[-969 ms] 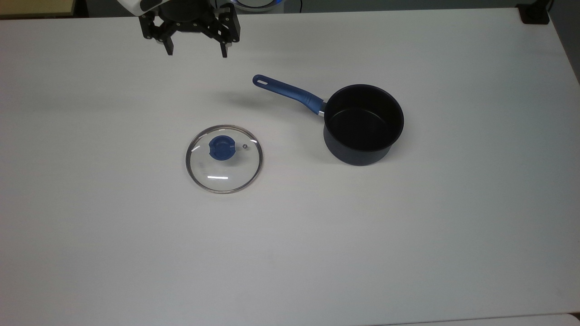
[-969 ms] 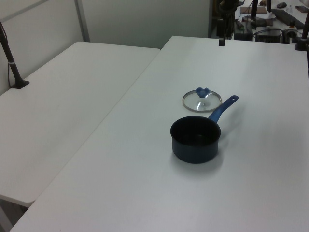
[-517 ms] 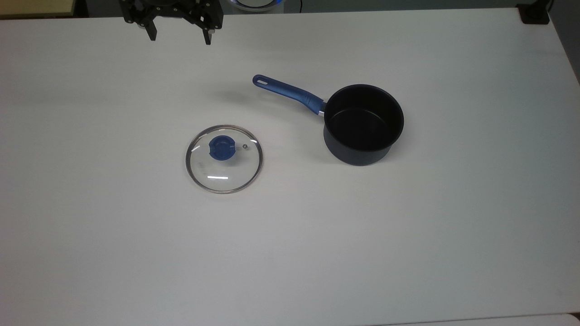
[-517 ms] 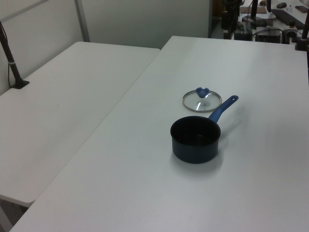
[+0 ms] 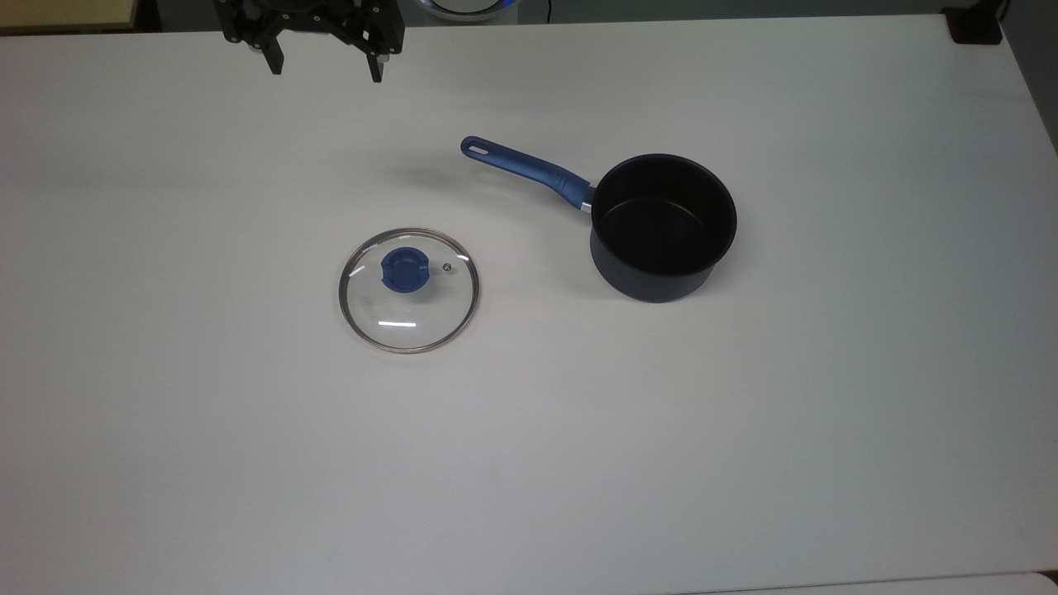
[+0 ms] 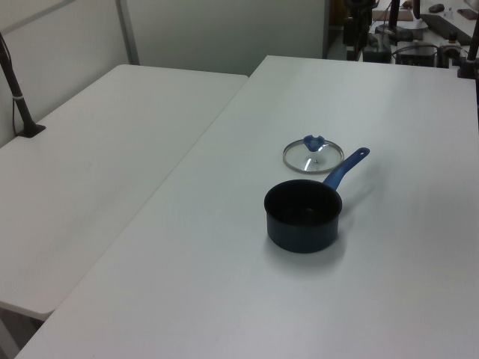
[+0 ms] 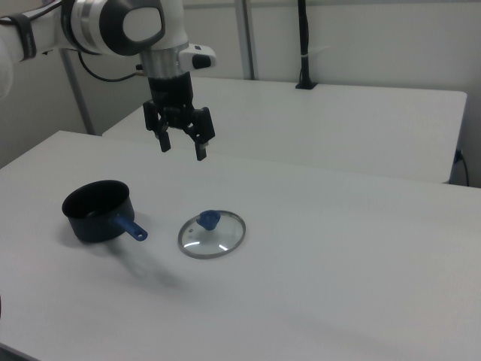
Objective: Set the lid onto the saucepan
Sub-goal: 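Move the gripper toward the glass lid's blue knob, then lower the open gripper over the blue knob of the glass lid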
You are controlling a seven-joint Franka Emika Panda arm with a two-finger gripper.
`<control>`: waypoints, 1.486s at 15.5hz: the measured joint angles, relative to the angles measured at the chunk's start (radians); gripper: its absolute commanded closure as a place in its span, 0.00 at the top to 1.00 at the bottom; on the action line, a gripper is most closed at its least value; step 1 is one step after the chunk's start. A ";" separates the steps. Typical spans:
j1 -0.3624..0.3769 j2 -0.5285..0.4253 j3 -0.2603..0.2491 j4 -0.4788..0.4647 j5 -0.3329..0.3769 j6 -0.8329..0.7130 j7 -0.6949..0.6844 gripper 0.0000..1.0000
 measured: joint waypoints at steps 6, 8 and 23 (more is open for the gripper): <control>0.000 0.004 0.001 0.000 0.000 0.014 0.000 1.00; 0.001 0.004 0.002 0.000 0.000 0.014 0.000 1.00; 0.000 0.166 0.005 -0.013 0.000 0.194 -0.015 1.00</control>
